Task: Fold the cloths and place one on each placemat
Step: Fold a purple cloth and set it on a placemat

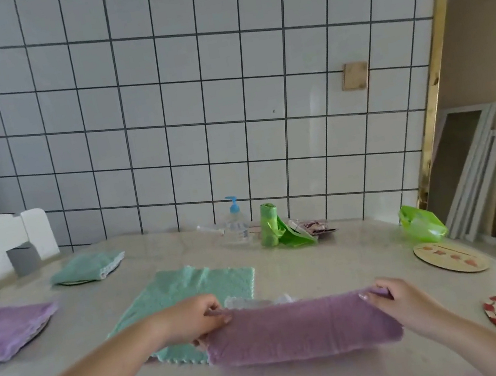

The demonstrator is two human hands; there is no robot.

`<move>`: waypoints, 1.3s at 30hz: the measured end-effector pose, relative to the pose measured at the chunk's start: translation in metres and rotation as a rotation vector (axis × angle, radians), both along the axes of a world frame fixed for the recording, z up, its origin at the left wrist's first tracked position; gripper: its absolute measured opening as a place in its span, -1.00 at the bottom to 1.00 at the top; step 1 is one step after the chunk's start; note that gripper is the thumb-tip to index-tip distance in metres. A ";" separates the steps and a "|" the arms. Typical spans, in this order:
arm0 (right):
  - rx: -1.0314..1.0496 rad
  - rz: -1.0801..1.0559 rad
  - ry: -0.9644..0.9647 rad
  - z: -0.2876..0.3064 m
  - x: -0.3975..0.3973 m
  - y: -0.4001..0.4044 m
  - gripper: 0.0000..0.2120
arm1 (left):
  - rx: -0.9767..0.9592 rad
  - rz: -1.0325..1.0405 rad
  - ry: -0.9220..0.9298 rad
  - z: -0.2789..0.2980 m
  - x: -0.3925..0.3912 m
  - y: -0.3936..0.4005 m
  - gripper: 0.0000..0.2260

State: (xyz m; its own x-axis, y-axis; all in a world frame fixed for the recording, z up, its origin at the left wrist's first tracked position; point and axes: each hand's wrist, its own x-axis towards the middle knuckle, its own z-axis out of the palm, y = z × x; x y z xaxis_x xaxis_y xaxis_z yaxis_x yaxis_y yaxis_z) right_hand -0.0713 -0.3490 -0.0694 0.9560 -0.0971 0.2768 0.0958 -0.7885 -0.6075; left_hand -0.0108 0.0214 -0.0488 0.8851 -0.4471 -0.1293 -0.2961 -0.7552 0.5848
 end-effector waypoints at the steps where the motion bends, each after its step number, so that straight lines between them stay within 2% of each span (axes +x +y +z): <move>1: 0.003 0.006 0.019 -0.006 0.001 0.000 -0.58 | 0.005 0.005 0.022 -0.004 0.001 -0.001 -0.82; 4: 0.031 0.017 0.076 -0.018 0.006 0.000 -0.61 | 0.012 0.031 0.038 -0.013 0.009 -0.004 -0.87; 7: 0.091 -0.028 0.148 -0.027 0.017 -0.002 -0.71 | -0.046 0.085 0.052 -0.020 0.023 -0.008 -0.90; 11: 0.076 -0.117 0.158 -0.041 0.036 -0.004 -0.83 | -0.065 0.147 -0.062 -0.030 0.048 -0.018 -0.88; 18: 0.088 -0.269 0.170 -0.048 0.057 -0.004 -0.89 | -0.040 0.229 -0.243 -0.045 0.084 -0.036 -0.86; 21: 0.055 -0.311 0.171 -0.051 0.062 -0.004 -0.91 | -0.039 0.260 -0.230 -0.055 0.094 -0.039 -0.85; 26: 0.026 -0.260 0.264 -0.049 0.069 -0.004 -0.87 | 0.020 0.252 -0.140 -0.059 0.101 -0.041 -0.90; 29: 0.004 -0.253 0.302 -0.047 0.073 -0.002 -0.92 | 0.051 0.259 -0.121 -0.061 0.105 -0.040 -0.83; 33: -0.026 -0.261 0.226 -0.044 0.074 0.002 -0.95 | -0.035 0.260 -0.096 -0.063 0.106 -0.035 -0.84; 37: 0.058 -0.355 0.054 -0.043 0.076 0.011 -0.94 | -0.130 0.304 -0.096 -0.068 0.105 -0.033 -0.84; 38: 0.033 -0.372 0.040 -0.042 0.077 0.015 -0.96 | -0.126 0.325 -0.117 -0.068 0.104 -0.034 -0.86; 39: -0.037 -0.381 0.045 -0.041 0.078 0.019 -0.89 | -0.116 0.350 -0.141 -0.067 0.100 -0.037 -0.88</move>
State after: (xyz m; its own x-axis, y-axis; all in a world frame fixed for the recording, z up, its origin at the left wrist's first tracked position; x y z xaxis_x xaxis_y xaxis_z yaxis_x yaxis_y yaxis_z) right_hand 0.0063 -0.3296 -0.1106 0.8647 -0.4382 0.2456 -0.2340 -0.7840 -0.5750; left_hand 0.0897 -0.0154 -0.1163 0.9921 -0.1197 0.0379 -0.1158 -0.7557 0.6446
